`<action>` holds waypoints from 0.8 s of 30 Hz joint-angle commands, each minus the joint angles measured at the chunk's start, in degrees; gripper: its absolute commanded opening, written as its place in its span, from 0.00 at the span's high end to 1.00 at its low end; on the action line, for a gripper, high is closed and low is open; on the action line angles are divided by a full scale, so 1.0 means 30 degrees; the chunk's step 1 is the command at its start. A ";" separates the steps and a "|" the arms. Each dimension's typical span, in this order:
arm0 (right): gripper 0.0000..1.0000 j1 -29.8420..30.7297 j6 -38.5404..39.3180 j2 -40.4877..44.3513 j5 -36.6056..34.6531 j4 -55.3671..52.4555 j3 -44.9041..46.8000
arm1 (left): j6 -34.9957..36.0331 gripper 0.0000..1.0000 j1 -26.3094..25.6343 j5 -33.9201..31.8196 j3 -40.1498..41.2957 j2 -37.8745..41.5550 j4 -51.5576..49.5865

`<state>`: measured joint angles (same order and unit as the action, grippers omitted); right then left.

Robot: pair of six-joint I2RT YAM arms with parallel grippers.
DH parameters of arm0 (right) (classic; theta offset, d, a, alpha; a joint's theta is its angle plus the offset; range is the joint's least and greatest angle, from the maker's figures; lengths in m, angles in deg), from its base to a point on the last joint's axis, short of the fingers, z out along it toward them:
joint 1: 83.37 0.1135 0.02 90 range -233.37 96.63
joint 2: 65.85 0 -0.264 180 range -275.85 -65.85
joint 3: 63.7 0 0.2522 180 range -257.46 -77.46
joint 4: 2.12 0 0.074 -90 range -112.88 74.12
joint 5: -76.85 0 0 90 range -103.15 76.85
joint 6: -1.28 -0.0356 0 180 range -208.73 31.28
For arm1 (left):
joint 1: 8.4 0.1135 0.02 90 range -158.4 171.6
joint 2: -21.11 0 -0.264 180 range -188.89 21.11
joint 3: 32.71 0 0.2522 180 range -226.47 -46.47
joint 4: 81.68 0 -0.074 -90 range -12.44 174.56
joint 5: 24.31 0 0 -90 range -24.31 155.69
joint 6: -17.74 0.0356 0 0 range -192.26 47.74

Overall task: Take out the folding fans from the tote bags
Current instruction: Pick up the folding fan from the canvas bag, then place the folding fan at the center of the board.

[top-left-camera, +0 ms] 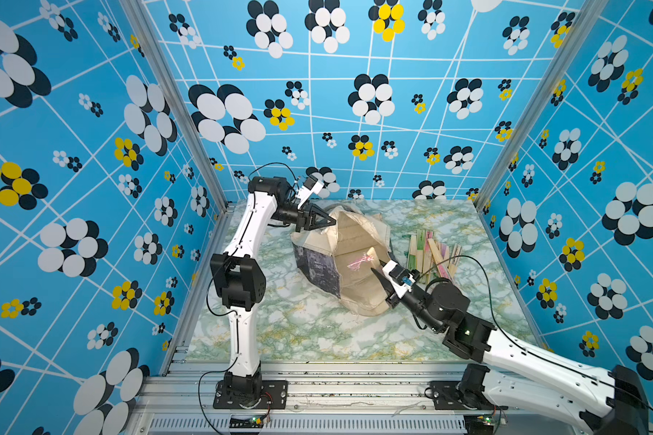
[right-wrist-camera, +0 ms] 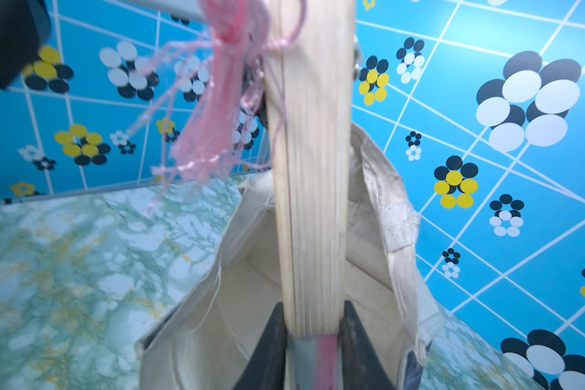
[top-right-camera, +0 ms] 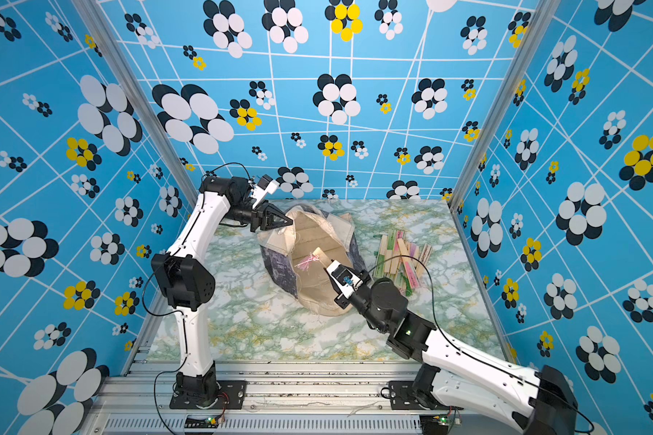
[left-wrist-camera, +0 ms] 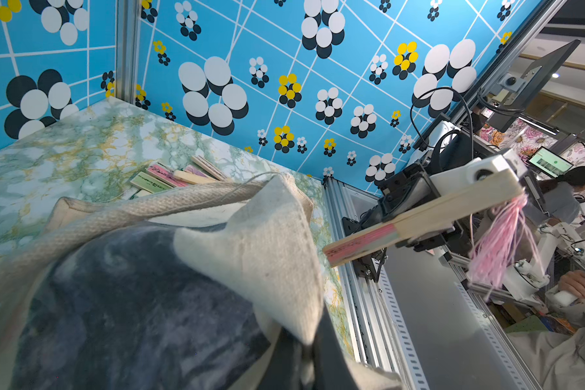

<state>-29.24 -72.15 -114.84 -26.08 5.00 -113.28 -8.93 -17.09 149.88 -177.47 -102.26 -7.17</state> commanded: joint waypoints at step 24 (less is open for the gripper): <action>1.00 -1.7072 -1.2596 -0.7147 0.6225 0.0186 -0.1011 | -0.0456 1.00 0.0077 0.1478 -0.0358 0.0309 -0.3835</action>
<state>-77.96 -104.17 -131.98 -14.78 -0.59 -114.52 -11.01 -17.09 150.82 -178.57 -104.01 -7.19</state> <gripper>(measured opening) 0.251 0.077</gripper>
